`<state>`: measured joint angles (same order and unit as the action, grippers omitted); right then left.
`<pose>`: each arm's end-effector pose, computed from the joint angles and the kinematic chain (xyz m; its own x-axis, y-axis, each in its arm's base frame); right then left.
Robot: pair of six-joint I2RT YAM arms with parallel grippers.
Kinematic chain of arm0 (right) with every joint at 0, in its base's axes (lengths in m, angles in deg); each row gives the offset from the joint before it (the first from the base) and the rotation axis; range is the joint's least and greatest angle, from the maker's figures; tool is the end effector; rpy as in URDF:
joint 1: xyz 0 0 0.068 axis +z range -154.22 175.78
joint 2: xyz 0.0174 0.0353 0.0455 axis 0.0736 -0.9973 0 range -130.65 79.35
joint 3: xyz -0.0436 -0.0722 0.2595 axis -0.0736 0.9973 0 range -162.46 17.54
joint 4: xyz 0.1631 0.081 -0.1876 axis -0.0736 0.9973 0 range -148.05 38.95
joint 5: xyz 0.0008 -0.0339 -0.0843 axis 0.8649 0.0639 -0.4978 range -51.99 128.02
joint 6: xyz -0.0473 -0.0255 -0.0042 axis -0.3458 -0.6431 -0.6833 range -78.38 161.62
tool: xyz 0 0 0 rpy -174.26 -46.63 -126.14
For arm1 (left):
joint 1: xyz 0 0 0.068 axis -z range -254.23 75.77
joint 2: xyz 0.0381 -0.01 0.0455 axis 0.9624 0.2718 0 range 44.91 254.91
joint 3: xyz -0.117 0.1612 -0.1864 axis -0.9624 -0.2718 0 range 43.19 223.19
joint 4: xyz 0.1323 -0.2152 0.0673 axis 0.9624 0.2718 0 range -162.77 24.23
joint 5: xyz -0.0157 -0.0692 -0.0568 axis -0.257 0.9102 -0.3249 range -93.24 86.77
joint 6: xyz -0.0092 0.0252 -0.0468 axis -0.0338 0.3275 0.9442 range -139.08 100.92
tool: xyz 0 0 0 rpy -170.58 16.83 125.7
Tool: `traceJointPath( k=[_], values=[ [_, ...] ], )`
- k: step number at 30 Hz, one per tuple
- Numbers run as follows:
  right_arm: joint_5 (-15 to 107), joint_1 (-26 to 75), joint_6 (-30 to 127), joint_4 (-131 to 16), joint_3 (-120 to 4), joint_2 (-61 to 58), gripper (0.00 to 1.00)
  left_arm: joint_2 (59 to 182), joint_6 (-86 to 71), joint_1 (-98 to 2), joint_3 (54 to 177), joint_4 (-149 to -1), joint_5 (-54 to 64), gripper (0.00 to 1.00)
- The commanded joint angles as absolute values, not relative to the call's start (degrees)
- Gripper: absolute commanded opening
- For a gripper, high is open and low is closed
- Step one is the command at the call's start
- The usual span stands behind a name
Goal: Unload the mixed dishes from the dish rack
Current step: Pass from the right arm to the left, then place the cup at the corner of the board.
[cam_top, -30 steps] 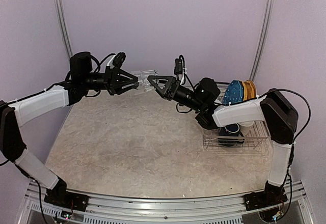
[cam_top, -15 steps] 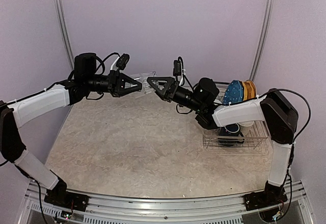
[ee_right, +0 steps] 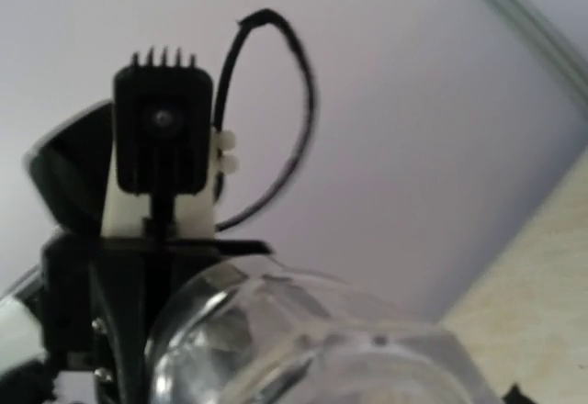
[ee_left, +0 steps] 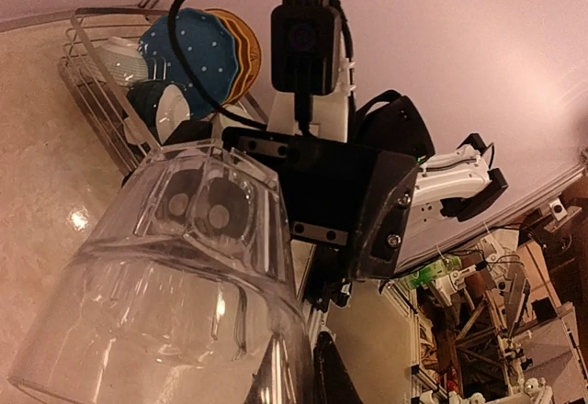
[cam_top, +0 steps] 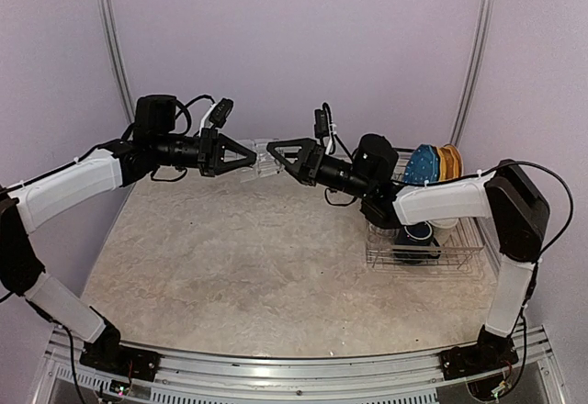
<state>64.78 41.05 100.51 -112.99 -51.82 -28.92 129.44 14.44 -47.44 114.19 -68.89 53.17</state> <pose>0.2931 0.3187 0.2863 -0.7035 0.3761 -0.6031 -0.6515 -0.0022 0.7586 0.2869 -0.1780 0.3492 -0.7521 0.0376 -0.6580 0.6521 0.1875 -0.7346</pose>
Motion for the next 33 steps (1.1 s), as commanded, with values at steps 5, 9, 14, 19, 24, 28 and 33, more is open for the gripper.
traceJointPath(
  k=[5, 9, 14, 19, 24, 28, 33],
  values=[
    [57.31, 36.70, 83.73, -81.32, -50.47, -17.51, 1.00, 131.10, 11.02, -50.86, 120.83, -51.60, 39.10, 0.00],
    [52.98, 35.33, 79.20, -72.08, -48.74, -12.97, 1.00, 132.41, 10.96, -53.30, 122.62, -46.99, 32.04, 0.00],
    [38.44, 35.31, 71.15, -51.20, -52.13, -9.90, 1.00, 138.91, 6.97, -56.16, 132.85, -29.24, 13.16, 0.00],
    [28.31, 35.32, 68.65, -41.19, -52.06, -6.64, 1.00, 146.07, 3.22, -60.62, 139.11, -20.10, 3.07, 0.00],
    [20.29, 35.31, 68.43, -35.53, -50.86, -2.95, 1.00, 151.43, 1.94, -67.25, 142.31, -16.45, 0.21, 0.00],
    [14.11, 35.30, 70.41, -30.67, -50.76, -1.28, 1.00, 155.64, 2.02, -71.65, 143.74, -14.89, 0.94, 0.00],
    [11.69, 35.32, 69.64, -26.09, -52.05, -1.31, 1.00, 160.99, 2.19, -76.51, 145.83, -13.45, 0.14, 0.00]
  ],
)
